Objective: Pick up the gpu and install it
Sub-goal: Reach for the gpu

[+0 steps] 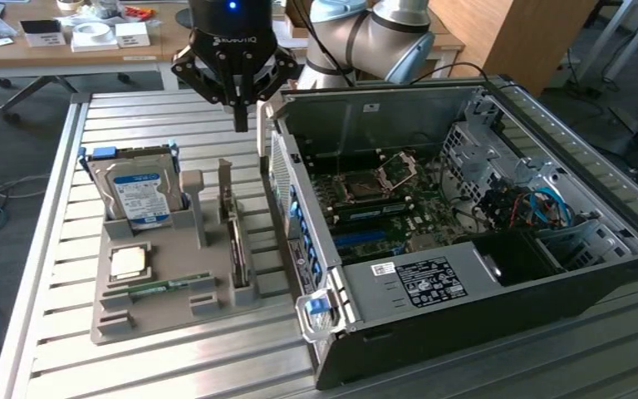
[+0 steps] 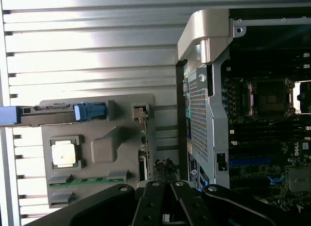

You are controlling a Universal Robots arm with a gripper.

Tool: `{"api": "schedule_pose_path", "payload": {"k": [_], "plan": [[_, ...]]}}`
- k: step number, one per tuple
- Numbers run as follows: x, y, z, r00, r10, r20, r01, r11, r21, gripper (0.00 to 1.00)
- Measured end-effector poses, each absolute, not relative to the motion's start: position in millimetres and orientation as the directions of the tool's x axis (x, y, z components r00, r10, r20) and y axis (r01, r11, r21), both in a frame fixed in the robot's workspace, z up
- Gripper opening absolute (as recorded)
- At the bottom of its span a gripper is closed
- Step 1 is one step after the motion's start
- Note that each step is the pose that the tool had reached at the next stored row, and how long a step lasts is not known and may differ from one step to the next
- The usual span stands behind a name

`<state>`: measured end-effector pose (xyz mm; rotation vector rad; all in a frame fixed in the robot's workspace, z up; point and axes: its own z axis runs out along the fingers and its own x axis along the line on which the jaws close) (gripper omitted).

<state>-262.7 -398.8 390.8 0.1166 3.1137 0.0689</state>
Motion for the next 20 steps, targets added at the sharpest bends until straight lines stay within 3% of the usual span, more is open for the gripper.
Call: {"api": "schedule_pose_path", "payload": {"k": [20], "plan": [[-271.9, -401.5, 389.2, -0.997, 0.075, -0.023, 0.074, 0.996, 0.045, 0.11]]}}
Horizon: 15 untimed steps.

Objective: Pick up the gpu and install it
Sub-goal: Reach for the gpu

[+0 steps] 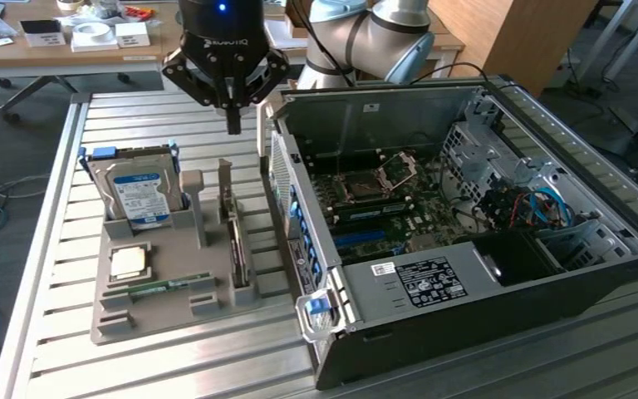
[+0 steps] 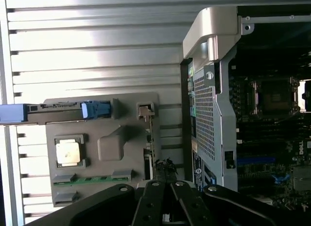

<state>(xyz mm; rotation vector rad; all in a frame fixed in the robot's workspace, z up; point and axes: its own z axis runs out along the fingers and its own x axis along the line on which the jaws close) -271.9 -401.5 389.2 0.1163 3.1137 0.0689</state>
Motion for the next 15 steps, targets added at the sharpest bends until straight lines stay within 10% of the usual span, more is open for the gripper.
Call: {"api": "schedule_pose_path", "payload": {"k": [15], "plan": [[-282, -422, 388, -0.997, 0.075, -0.023, 0.074, 0.996, 0.045, 0.11]]}}
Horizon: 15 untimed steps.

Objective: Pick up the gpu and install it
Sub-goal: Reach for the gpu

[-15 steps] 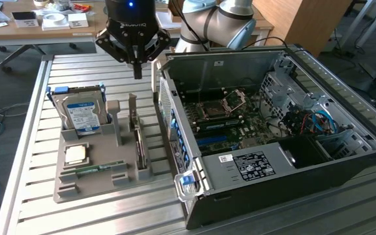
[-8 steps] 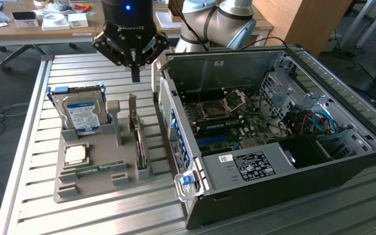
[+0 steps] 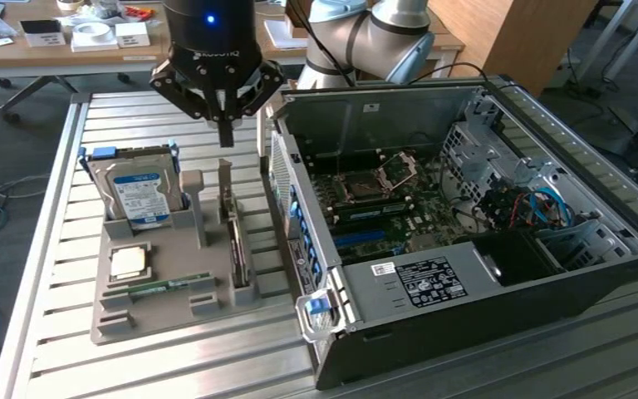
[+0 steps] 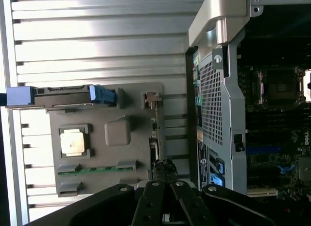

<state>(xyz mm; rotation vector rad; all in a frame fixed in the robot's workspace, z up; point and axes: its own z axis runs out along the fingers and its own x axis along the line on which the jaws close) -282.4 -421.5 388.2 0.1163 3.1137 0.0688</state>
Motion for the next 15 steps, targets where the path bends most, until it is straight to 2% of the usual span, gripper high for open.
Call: {"api": "schedule_pose_path", "payload": {"k": [9, 15], "plan": [[-288, -441, 388, -0.997, 0.075, -0.023, 0.074, 0.996, 0.045, 0.11], [-288, -441, 388, -0.997, 0.075, -0.023, 0.074, 0.996, 0.045, 0.11]]}}
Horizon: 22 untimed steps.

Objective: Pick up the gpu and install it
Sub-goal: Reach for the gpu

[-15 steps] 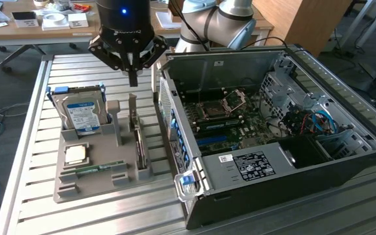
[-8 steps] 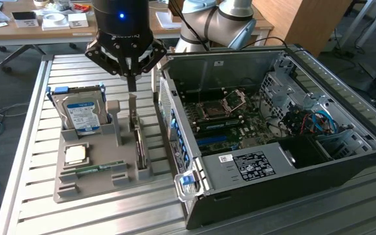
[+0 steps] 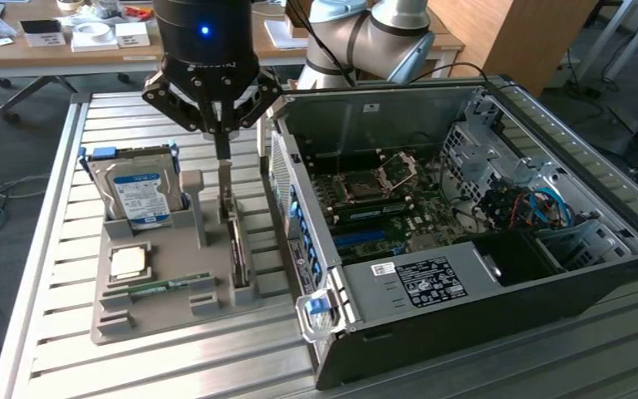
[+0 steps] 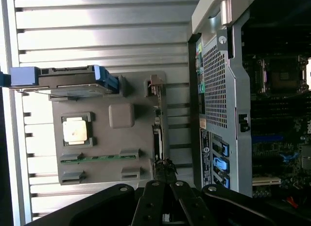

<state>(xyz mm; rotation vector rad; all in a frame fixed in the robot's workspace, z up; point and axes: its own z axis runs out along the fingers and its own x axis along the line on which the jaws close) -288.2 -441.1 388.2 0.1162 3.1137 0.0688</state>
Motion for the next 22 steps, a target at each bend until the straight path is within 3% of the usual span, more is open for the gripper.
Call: {"api": "schedule_pose_path", "payload": {"k": [22], "plan": [[-285.2, -441.1, 387.3, -0.997, 0.075, -0.023, 0.074, 0.996, 0.045, 0.11]]}}
